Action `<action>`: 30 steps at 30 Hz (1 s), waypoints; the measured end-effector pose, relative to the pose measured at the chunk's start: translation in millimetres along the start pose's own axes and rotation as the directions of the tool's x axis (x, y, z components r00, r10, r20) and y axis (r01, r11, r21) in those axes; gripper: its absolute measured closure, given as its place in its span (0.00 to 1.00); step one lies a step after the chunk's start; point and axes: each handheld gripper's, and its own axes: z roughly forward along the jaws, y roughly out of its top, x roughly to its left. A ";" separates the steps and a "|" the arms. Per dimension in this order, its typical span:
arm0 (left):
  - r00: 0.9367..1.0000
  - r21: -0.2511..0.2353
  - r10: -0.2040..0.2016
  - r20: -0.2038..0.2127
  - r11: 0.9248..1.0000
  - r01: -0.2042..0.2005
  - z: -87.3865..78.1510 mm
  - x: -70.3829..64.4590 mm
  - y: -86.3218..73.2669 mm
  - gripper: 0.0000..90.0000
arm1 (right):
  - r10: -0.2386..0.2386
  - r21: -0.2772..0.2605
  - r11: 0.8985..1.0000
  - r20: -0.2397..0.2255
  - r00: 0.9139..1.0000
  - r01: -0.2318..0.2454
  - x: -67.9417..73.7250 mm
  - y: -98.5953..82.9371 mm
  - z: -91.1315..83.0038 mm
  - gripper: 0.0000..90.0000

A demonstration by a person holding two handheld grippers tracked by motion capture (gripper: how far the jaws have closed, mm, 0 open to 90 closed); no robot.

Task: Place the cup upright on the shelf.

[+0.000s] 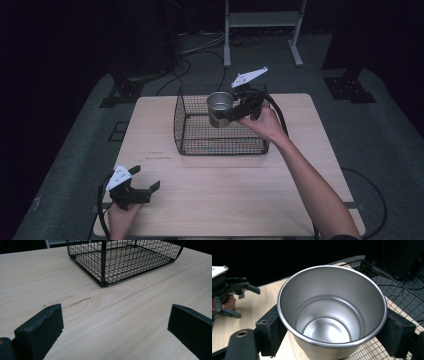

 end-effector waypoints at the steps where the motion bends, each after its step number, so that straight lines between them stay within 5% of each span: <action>1: 1.000 0.000 0.000 0.000 1.000 0.000 0.0 0.1 0.0 0.00 | 0.002 -0.001 1.000 0.001 1.000 -0.002 -1.7 0.5 1.8 0.20; 13: 1.000 0.003 0.009 0.000 1.000 -0.009 0.9 0.3 0.2 0.00 | 0.017 0.000 1.000 0.018 1.000 -0.017 -15.3 9.0 25.4 0.20; 30: 1.000 0.010 0.014 -0.001 1.000 -0.014 -0.7 -1.0 1.2 0.00 | 0.065 0.047 0.997 0.017 0.998 -0.066 -36.2 -7.1 58.5 0.20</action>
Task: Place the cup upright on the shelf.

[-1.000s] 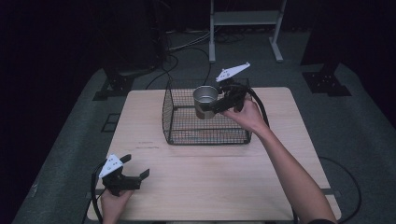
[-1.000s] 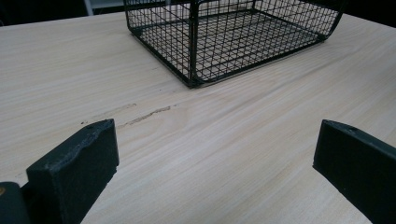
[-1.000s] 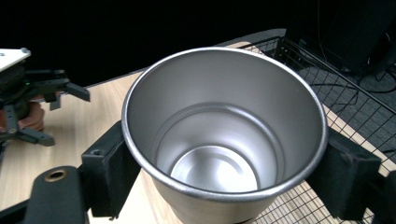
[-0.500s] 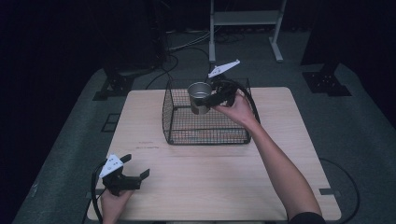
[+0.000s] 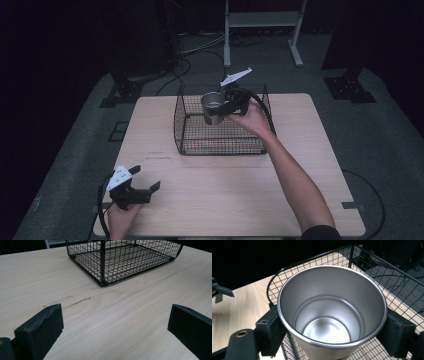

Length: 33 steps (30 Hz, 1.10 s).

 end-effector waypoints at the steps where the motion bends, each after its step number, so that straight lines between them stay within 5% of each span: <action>1: 1.000 0.000 0.002 -0.001 1.000 -0.002 -0.1 -0.2 0.0 0.00 | -0.002 0.000 1.000 0.000 1.000 0.002 -1.0 -0.8 1.1 0.20; 33: 1.000 -0.004 0.000 -0.003 1.000 0.000 -1.2 0.2 -1.0 0.00 | 0.053 0.095 0.994 0.045 0.998 -0.057 -30.8 -36.6 38.9 0.20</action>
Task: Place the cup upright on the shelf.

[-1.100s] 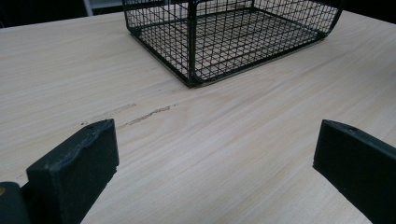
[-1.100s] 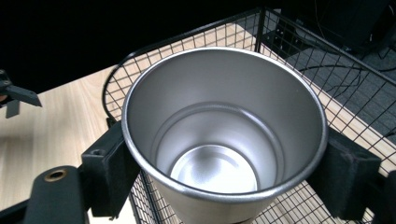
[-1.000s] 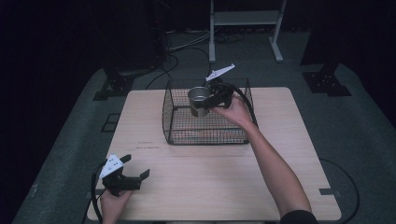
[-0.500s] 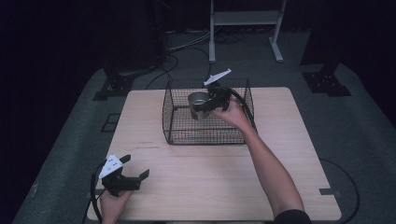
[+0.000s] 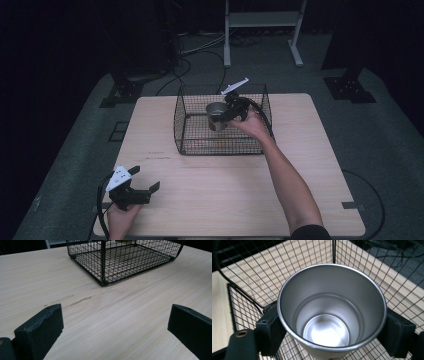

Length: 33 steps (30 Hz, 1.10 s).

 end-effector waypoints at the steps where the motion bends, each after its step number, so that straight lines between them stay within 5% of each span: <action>1: 1.000 0.000 0.000 0.000 1.000 0.000 -0.1 0.2 -0.1 0.00 | 0.007 0.007 1.000 0.004 1.000 -0.007 -1.4 -1.4 2.5 0.20; 33: 1.000 -0.001 0.011 -0.004 1.000 -0.011 -1.8 0.1 0.5 0.00 | -0.016 0.101 0.995 0.029 0.999 0.013 -6.6 -10.3 24.5 0.20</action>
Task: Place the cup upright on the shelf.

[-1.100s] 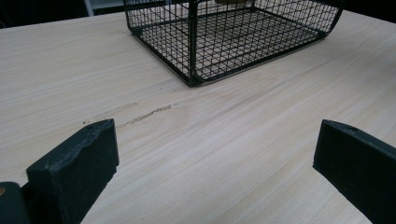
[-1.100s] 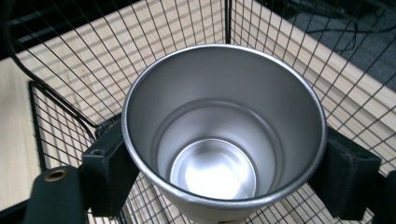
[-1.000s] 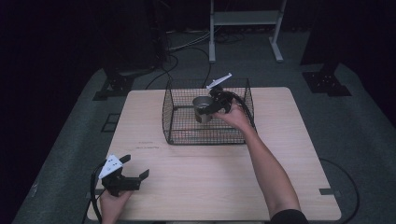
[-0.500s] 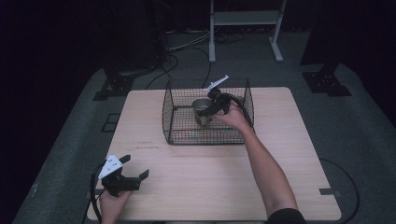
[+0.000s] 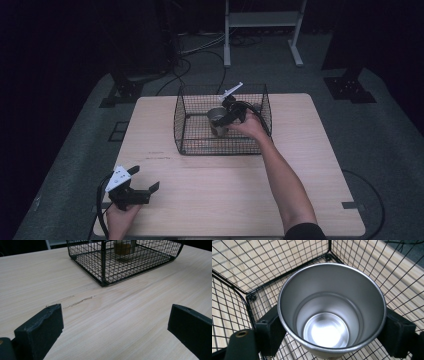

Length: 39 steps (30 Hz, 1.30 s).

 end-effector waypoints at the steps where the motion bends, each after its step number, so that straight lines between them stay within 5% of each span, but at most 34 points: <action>1: 1.000 0.001 0.000 0.000 1.000 0.000 -0.2 0.1 0.0 0.00 | 0.000 0.011 1.000 0.003 1.000 0.000 0.5 -0.3 2.0 0.19; 25: 1.000 -0.002 0.003 -0.005 1.000 -0.003 -1.5 0.4 0.5 0.00 | -0.038 0.083 0.996 0.018 0.999 0.037 0.5 -2.7 5.0 0.18; 39: 1.000 -0.002 0.005 -0.005 1.000 -0.005 -1.5 0.1 0.9 0.00 | -0.028 0.077 0.997 0.015 1.000 0.026 0.7 -2.4 2.6 0.14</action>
